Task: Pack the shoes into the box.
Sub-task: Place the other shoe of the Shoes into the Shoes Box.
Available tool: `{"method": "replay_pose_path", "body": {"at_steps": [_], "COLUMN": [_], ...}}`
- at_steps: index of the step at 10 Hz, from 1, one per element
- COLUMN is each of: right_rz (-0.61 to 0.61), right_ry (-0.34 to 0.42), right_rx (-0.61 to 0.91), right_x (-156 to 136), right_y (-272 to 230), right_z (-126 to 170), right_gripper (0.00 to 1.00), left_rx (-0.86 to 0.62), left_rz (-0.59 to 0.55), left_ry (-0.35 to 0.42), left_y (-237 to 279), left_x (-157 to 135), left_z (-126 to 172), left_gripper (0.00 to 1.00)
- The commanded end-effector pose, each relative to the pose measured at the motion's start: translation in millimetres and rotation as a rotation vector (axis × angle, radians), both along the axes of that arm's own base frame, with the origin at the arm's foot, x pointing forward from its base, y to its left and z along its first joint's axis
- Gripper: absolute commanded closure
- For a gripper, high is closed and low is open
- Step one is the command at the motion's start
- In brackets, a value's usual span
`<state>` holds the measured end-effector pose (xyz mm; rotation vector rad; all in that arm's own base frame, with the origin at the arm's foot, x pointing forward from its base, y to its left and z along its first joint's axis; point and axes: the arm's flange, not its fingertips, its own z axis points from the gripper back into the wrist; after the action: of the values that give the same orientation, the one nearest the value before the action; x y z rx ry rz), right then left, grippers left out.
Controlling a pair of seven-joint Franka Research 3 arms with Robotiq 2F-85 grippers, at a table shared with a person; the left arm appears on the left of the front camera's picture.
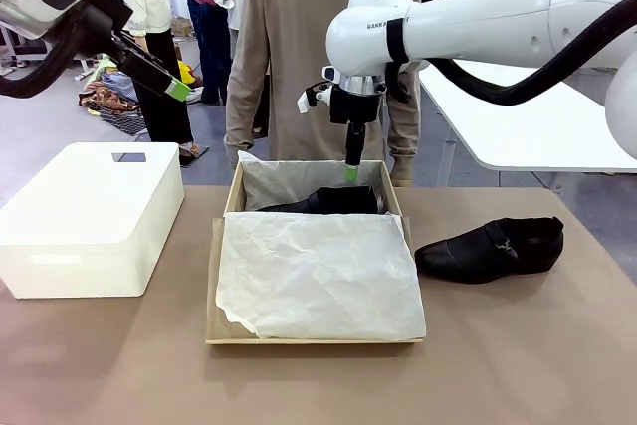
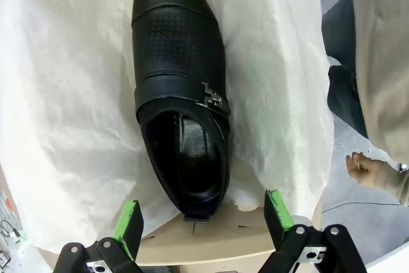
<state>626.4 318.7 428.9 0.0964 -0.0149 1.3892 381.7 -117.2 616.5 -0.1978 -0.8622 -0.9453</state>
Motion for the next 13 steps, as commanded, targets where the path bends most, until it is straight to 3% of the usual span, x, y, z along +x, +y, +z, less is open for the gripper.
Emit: {"method": "replay_pose_path", "body": {"at_steps": [1,6,9,13], "right_rz": [0.017,0.084,0.110,0.055], "right_ry": [-0.024,-0.136,-0.178,-0.143], "right_rx": [0.004,-0.073,-0.127,-0.116], "right_x": [-6.8,-46.0,-68.2,-83.6], "right_y": [-9.1,-81.0,-144.6,-215.0], "right_z": [20.5,83.6,95.9,85.5], "right_gripper": [0.00,0.00,0.00,0.00], "left_rx": [-0.015,-0.015,-0.015,-0.015], "left_rz": [-0.008,-0.008,-0.008,-0.008], "left_ry": [0.003,0.003,0.003,0.003], "left_y": [1.5,1.5,1.5,1.5], "left_x": [-0.8,-0.8,-0.8,-0.8], "left_z": [-0.4,-0.4,-0.4,-0.4], "left_gripper": [0.00,0.00,0.00,0.00]}}
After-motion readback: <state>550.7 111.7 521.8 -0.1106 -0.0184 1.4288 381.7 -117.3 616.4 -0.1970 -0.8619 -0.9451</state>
